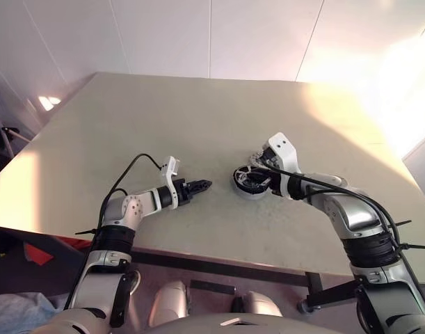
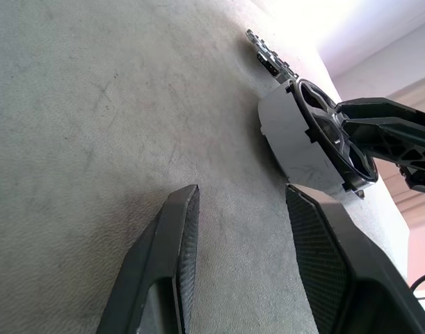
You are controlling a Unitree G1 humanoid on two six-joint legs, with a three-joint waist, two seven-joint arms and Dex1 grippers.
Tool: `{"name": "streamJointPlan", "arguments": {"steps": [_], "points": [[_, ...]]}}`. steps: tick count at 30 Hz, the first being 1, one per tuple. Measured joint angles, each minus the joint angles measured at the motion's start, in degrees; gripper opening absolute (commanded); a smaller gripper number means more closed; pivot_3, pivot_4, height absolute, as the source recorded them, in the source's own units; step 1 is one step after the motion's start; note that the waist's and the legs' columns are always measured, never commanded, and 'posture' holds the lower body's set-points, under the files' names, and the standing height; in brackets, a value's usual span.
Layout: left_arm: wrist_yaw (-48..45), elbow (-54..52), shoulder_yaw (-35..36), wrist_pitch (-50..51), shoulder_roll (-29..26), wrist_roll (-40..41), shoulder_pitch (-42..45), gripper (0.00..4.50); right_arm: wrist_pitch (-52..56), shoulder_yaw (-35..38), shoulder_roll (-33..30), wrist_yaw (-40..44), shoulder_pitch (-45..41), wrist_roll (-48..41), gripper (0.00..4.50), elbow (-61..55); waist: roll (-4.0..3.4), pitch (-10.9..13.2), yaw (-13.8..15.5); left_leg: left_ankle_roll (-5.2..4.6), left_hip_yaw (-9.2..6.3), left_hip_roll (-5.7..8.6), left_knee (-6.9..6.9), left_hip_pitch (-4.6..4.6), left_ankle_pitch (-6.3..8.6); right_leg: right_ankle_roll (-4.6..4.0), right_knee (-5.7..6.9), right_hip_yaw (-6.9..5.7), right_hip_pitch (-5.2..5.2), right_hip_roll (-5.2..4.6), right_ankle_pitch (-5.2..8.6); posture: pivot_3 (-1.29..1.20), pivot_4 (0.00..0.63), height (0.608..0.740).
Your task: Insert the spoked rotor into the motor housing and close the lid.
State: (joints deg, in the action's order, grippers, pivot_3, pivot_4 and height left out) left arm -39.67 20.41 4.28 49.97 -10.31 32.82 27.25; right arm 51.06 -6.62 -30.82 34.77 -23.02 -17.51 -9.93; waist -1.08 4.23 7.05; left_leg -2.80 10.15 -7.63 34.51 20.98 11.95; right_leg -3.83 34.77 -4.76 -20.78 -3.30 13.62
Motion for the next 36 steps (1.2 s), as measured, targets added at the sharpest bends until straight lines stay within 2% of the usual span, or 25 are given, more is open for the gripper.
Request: {"name": "streamJointPlan", "arguments": {"steps": [3,12,22,28,36], "points": [[0.0,-0.1,0.0,0.0,0.0,0.0,-0.1,2.1,-0.4,-0.2,-0.9,0.7,0.4,0.0,2.31,-1.3,0.0,0.0,0.0,0.0,0.0,0.0,-0.01,0.0,0.0,-0.05,0.0,0.0,-0.01,0.0,-0.02,0.0,0.0,0.74],[0.0,0.0,0.0,-0.2,0.0,-0.1,-0.1,2.1,-1.1,0.0,-1.5,2.0,0.3,-0.7,2.31,-5.9,0.0,0.0,0.0,0.0,0.0,0.0,-0.02,-0.02,0.0,0.07,0.0,0.0,0.0,0.0,0.04,0.0,0.0,0.74],[-0.1,0.1,0.0,-0.2,0.0,-0.1,0.0,2.1,-1.6,0.5,-1.7,1.6,-0.2,-0.2,2.31,-2.6,0.0,0.0,0.0,0.0,0.0,0.0,-0.02,-0.02,-0.01,-0.03,0.0,0.0,0.0,0.0,-0.01,0.0,0.0,0.74],[0.0,0.1,0.0,-0.2,0.0,-0.1,-0.1,2.1,-3.2,-1.2,0.4,1.1,3.7,0.7,2.31,0.2,0.01,0.0,0.0,0.0,0.0,0.0,-0.02,-0.03,-0.01,-0.02,0.0,0.0,0.02,0.0,-0.01,0.0,0.0,0.74],[0.5,1.1,0.1,-0.3,0.0,-0.2,0.2,2.1,-4.3,-1.4,1.4,1.1,3.5,1.5,2.31,1.4,0.04,-0.1,-0.2,-0.16,0.0,0.0,-0.08,-0.55,0.1,0.14,-0.07,0.0,0.47,0.0,0.09,0.0,0.0,0.74]]}}
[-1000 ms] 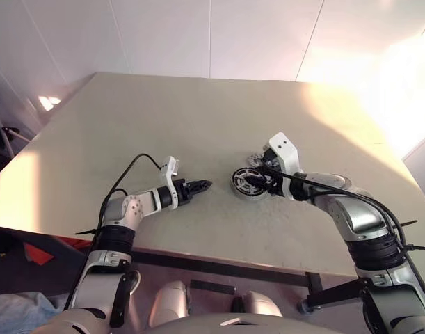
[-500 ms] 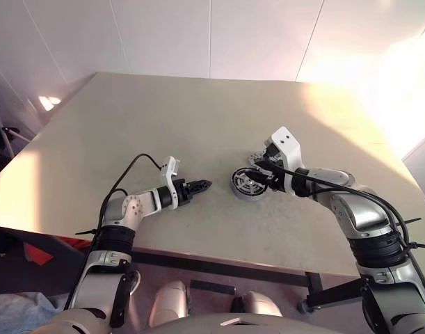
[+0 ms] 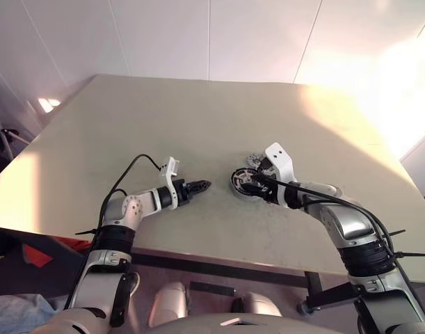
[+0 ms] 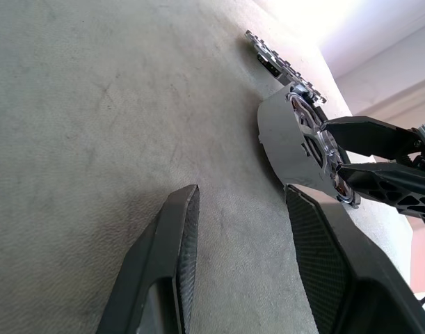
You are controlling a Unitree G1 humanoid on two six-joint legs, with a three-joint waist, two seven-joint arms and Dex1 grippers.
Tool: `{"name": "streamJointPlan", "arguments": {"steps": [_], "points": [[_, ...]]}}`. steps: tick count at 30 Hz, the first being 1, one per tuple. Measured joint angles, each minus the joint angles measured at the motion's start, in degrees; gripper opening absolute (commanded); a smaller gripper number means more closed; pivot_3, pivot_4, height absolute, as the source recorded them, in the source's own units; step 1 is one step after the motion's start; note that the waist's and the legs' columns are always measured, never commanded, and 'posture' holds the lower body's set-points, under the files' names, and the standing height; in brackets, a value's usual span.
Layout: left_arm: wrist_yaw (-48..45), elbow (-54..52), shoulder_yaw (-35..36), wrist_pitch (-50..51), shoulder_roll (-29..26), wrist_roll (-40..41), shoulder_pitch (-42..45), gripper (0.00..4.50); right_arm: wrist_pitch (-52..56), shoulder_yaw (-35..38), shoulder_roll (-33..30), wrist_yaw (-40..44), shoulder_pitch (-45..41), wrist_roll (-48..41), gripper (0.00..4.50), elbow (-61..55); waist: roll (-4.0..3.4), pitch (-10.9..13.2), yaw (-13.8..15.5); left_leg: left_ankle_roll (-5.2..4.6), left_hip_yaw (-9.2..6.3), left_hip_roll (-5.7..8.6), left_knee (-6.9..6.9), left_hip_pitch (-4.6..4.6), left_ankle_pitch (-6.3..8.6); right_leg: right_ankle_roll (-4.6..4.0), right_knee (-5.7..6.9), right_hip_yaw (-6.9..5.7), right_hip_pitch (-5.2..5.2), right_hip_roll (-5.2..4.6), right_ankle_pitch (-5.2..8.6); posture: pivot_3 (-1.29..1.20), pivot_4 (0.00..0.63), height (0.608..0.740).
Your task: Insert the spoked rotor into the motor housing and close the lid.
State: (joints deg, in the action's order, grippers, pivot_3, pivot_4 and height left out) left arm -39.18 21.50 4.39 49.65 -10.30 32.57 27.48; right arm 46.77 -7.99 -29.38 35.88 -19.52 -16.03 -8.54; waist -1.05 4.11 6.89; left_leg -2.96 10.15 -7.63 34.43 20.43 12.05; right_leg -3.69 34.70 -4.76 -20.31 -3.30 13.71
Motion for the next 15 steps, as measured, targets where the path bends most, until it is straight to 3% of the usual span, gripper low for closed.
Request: {"name": "streamJointPlan", "arguments": {"steps": [5,10,15], "points": [[-0.1,0.0,0.1,0.0,0.1,0.1,0.0,2.1,0.3,1.1,-3.4,2.3,-2.3,-1.0,2.31,-1.9,-0.02,0.0,0.1,0.01,0.0,0.01,-0.07,0.02,-0.01,0.0,-0.01,0.0,-0.04,0.0,0.0,0.0,0.0,0.74],[-0.6,0.0,0.0,0.1,0.3,0.1,0.0,2.1,-11.6,-0.3,-17.5,12.4,-4.7,2.9,2.31,-5.3,0.01,0.0,0.4,-0.07,0.0,0.03,-0.11,0.06,0.04,0.06,-0.12,0.01,-0.02,0.0,0.04,0.0,0.0,0.74],[-0.8,0.2,0.0,0.1,-0.2,0.1,0.2,2.1,-26.6,-5.2,-28.2,24.5,-4.9,10.2,2.31,1.3,0.04,0.1,0.2,-0.12,0.01,0.05,-0.12,0.09,0.06,0.09,-0.14,0.01,-0.04,0.0,0.06,0.0,0.0,0.74]]}}
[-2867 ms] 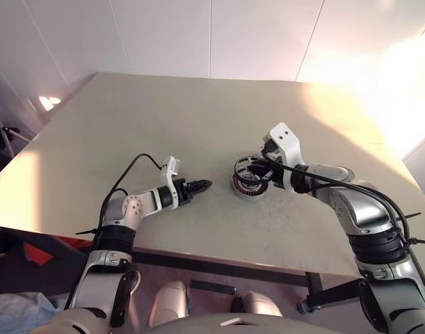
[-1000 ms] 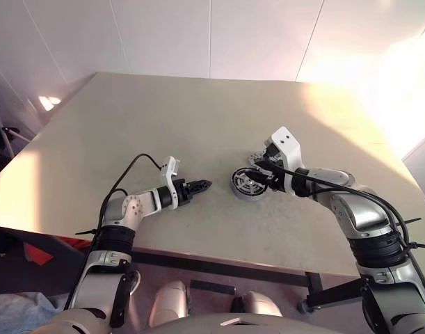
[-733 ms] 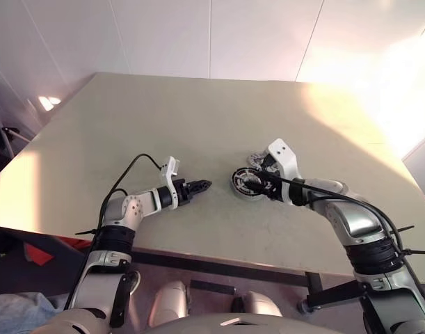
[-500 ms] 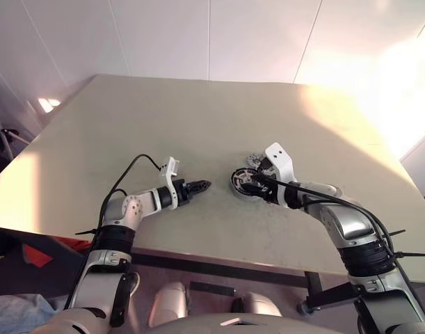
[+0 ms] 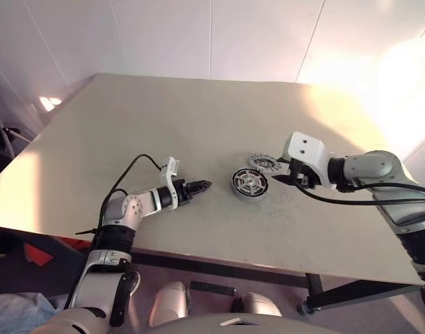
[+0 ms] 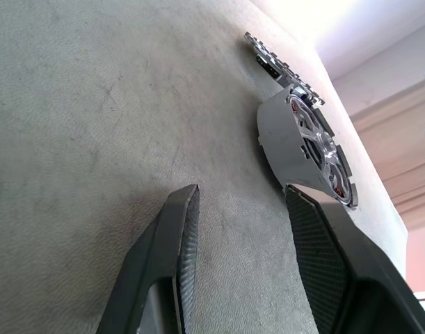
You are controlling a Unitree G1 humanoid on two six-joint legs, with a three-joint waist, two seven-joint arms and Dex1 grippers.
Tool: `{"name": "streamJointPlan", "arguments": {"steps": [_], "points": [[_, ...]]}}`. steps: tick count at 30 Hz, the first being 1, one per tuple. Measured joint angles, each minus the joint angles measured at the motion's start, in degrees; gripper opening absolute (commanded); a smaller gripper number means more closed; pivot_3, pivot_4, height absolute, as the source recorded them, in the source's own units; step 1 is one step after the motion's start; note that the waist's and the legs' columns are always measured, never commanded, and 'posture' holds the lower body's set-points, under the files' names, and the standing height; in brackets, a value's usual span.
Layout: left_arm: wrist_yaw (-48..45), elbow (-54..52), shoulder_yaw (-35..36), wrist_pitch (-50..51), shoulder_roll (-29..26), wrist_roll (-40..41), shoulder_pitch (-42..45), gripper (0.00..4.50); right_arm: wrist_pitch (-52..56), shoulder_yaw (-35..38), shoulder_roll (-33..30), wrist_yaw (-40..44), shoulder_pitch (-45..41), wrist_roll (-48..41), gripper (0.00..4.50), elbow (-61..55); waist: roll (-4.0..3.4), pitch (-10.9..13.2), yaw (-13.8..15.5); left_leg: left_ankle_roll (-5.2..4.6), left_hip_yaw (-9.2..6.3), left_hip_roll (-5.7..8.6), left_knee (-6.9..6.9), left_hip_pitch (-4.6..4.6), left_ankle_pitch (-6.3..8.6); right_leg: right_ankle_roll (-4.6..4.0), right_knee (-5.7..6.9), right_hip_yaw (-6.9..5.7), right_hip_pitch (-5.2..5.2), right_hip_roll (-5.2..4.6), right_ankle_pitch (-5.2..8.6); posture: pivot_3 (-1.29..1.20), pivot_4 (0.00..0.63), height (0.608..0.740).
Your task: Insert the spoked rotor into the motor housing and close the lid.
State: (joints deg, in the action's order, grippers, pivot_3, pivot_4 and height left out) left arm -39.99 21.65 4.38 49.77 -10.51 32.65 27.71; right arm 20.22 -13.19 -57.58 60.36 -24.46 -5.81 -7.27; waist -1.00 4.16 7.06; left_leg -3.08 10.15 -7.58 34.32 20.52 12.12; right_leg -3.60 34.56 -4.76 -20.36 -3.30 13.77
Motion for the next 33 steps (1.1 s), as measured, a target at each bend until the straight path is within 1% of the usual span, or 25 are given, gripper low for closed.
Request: {"name": "streamJointPlan", "arguments": {"steps": [3,6,8,9,11,14,17,22,29,33], "points": [[0.0,0.5,0.0,-0.3,-0.1,-0.1,0.3,2.1,-9.3,-3.9,-1.7,5.2,-3.2,5.6,2.31,6.2,-0.02,0.0,-0.2,0.0,0.0,0.0,0.01,0.0,-0.01,-0.01,0.05,0.0,-0.03,0.0,0.0,0.0,0.0,0.74],[0.0,0.6,0.1,-0.7,0.1,-0.1,0.2,2.1,-17.4,-7.1,-1.2,8.8,-7.1,10.0,2.31,10.8,-0.02,0.0,-0.1,-0.01,0.0,0.0,0.02,0.0,-0.01,-0.03,0.07,0.0,-0.03,0.0,-0.01,0.0,0.0,0.74],[0.1,0.6,0.2,-0.8,0.4,-0.1,0.1,2.1,-21.2,-8.6,0.3,10.4,-9.4,12.1,2.31,13.5,-0.02,0.0,-0.1,-0.03,0.0,0.0,0.03,0.03,-0.01,-0.07,0.07,0.0,-0.04,0.0,-0.02,0.0,0.0,0.74],[0.3,0.5,0.3,-1.0,0.5,-0.1,0.0,2.1,-23.5,-9.8,1.8,11.2,-11.0,13.4,2.31,15.4,-0.02,0.0,-0.2,-0.05,0.0,0.0,0.04,0.05,0.0,-0.3,0.08,0.0,-0.05,0.0,-0.16,0.0,0.0,0.74],[0.5,0.2,0.4,-1.3,0.9,0.0,-0.3,2.1,-26.8,-11.2,3.8,12.1,-12.9,15.3,2.31,18.3,-0.02,0.0,-0.1,-0.09,0.0,-0.01,0.1,0.12,0.02,-0.44,0.1,-0.01,-0.08,-0.01,-0.23,0.0,0.0,0.74],[0.8,-0.9,0.6,-1.4,1.3,0.1,-1.0,2.1,-32.0,-13.2,6.8,12.6,-15.4,18.3,2.31,24.5,-0.02,0.0,-0.1,-0.42,0.0,-0.01,0.3,0.42,0.02,-0.5,0.15,-0.01,-0.26,-0.01,-0.26,0.0,0.0,0.74],[1.2,-2.3,0.9,-1.3,1.4,0.3,-1.9,2.1,-35.4,-14.4,9.0,12.3,-17.4,20.8,2.31,29.8,-0.03,0.0,-0.3,-0.57,0.0,-0.02,0.5,0.69,0.1,-0.51,0.22,-0.02,-0.45,-0.02,-0.27,0.0,0.0,0.74],[1.9,-3.7,1.6,-1.2,1.4,0.6,-3.1,2.1,-39.5,-15.1,11.9,12.1,-18.8,23.2,2.31,35.8,-0.02,0.0,-1.2,-0.58,0.0,-0.04,0.54,0.7,0.11,-0.51,0.22,-0.02,-0.45,-0.01,-0.27,0.0,0.0,0.74],[2.6,-4.2,2.1,-1.1,1.3,0.8,-3.5,2.1,-41.5,-15.1,12.6,11.5,-19.0,24.6,2.31,37.0,-0.03,0.0,-1.6,-0.59,0.0,-0.05,0.59,0.66,0.11,-0.52,0.25,-0.02,-0.42,-0.01,-0.27,0.0,0.0,0.74],[2.8,-4.3,2.1,-1.1,1.3,0.9,-3.5,2.1,-41.3,-14.0,12.5,10.2,-20.9,24.9,2.31,37.0,-0.03,0.0,-1.6,-0.59,0.0,-0.05,0.61,0.66,0.11,-0.52,0.27,-0.02,-0.42,-0.01,-0.28,0.0,0.0,0.74]]}}
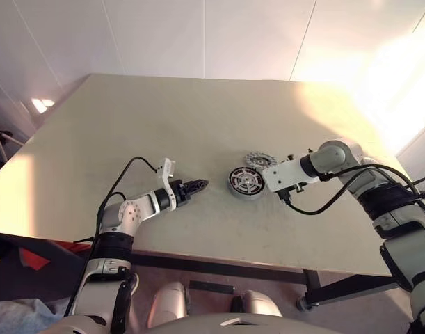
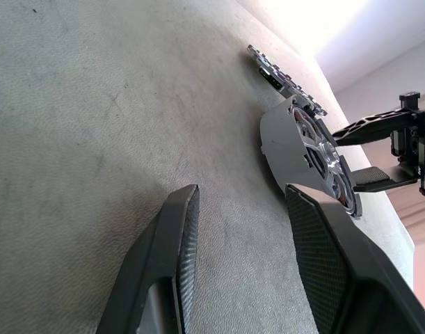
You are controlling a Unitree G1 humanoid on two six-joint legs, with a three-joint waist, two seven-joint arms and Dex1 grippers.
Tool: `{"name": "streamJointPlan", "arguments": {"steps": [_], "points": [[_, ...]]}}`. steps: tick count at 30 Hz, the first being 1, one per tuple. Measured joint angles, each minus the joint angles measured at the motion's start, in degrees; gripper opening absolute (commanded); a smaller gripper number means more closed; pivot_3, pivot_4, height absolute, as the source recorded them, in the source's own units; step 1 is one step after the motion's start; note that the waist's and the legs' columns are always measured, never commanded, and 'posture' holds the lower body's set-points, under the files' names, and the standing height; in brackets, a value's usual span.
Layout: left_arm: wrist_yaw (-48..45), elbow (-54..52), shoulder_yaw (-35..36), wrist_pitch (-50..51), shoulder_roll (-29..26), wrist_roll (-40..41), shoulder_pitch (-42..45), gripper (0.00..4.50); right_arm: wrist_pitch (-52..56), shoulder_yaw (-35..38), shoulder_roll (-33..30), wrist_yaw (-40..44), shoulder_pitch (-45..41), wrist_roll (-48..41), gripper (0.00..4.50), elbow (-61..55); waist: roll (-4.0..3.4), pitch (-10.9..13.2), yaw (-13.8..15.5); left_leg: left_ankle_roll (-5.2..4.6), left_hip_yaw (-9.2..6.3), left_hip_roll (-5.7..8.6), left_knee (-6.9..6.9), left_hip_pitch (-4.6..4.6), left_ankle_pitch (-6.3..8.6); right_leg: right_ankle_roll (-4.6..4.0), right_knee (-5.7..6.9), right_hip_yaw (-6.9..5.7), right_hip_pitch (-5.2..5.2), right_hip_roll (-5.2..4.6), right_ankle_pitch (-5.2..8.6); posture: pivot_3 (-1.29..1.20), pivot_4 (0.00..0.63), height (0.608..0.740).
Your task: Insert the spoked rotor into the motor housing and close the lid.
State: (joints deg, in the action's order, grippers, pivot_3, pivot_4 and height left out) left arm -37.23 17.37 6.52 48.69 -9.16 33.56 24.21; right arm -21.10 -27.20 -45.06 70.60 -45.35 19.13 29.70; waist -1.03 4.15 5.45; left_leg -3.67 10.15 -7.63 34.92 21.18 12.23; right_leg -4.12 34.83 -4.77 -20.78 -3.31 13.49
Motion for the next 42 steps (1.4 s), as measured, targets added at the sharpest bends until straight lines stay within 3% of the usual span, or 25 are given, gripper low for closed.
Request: {"name": "streamJointPlan", "arguments": {"steps": [12,29,32,36,42], "points": [[0.0,0.1,-0.1,0.1,0.0,0.0,0.1,2.1,3.9,1.7,-0.5,4.0,3.5,-3.3,2.31,-10.1,0.0,0.0,0.1,-0.04,0.0,0.0,0.04,0.0,0.02,0.0,0.0,0.0,0.03,-0.01,0.0,0.0,0.0,0.74],[0.3,-0.2,0.0,0.4,-0.3,0.2,-0.1,2.1,4.4,1.6,3.2,2.6,3.3,-1.9,2.31,-3.9,0.01,0.0,-0.2,-0.03,0.0,-0.04,0.06,-0.07,0.03,0.0,0.01,0.0,0.07,0.01,0.0,0.0,0.0,0.74],[0.5,-0.2,0.0,0.4,-0.3,0.2,-0.1,2.1,3.9,1.6,3.2,2.3,3.3,-1.7,1.72,-3.4,0.02,0.0,-0.2,-0.01,0.0,-0.04,0.06,-0.13,0.03,0.0,0.01,0.0,0.12,0.01,0.0,0.0,0.0,0.74],[0.6,-0.2,0.0,0.4,-0.3,0.2,-0.1,2.1,4.0,2.1,3.2,2.8,3.2,-1.8,0.53,-3.7,0.04,0.0,-0.2,-0.02,0.0,-0.05,0.06,-0.17,0.03,0.0,0.01,0.0,0.16,0.01,0.0,0.0,0.0,0.74],[0.5,-0.2,-0.1,0.2,-0.3,0.2,-0.1,2.1,4.1,1.8,3.9,1.9,3.4,-1.7,0.53,-3.9,0.05,0.0,-0.1,-0.02,0.0,-0.04,0.06,-0.14,0.03,-0.01,0.0,0.0,0.15,0.01,0.0,0.0,0.0,0.74]]}}
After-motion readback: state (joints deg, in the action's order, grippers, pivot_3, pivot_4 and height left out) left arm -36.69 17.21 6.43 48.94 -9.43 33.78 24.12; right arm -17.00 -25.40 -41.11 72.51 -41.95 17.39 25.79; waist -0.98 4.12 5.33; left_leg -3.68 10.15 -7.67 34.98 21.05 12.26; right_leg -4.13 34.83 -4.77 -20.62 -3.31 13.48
